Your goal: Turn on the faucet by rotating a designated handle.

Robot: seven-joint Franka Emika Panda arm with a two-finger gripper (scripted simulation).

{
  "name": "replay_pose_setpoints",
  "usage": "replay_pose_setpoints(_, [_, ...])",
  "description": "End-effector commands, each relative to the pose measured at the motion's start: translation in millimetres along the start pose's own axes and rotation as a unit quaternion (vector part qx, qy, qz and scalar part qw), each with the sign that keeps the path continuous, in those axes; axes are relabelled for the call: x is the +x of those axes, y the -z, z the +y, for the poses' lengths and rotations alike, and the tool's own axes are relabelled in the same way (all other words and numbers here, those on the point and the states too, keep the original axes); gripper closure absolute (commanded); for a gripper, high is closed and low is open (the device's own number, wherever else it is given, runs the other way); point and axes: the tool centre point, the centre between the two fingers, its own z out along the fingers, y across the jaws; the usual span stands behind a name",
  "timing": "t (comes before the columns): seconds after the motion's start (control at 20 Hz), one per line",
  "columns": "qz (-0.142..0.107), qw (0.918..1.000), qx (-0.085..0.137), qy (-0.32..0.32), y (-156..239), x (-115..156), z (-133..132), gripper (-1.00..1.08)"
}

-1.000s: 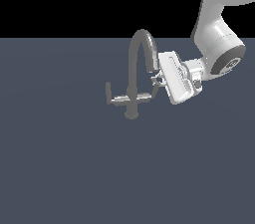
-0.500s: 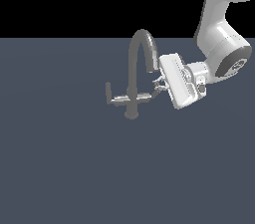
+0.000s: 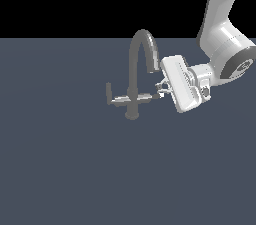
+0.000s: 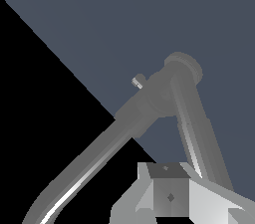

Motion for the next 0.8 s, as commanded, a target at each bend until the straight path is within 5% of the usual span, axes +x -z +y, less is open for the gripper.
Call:
replay_pose_setpoints(0.0, [-0.003,1.0,0.001,-0.006,-5,7,19,1.08])
replay_pose_setpoints(0.25, [-0.013,0.9997,0.002,-0.021,-9,11,61,1.08])
replay_pose_setpoints(0.3, [-0.013,0.9997,0.002,-0.021,-9,11,61,1.08])
replay_pose_setpoints(0.35, [-0.007,0.9997,-0.003,0.021,-4,1,8,1.08])
replay_pose_setpoints(0.75, [-0.01,0.9999,0.0,0.001,-12,30,42,1.08])
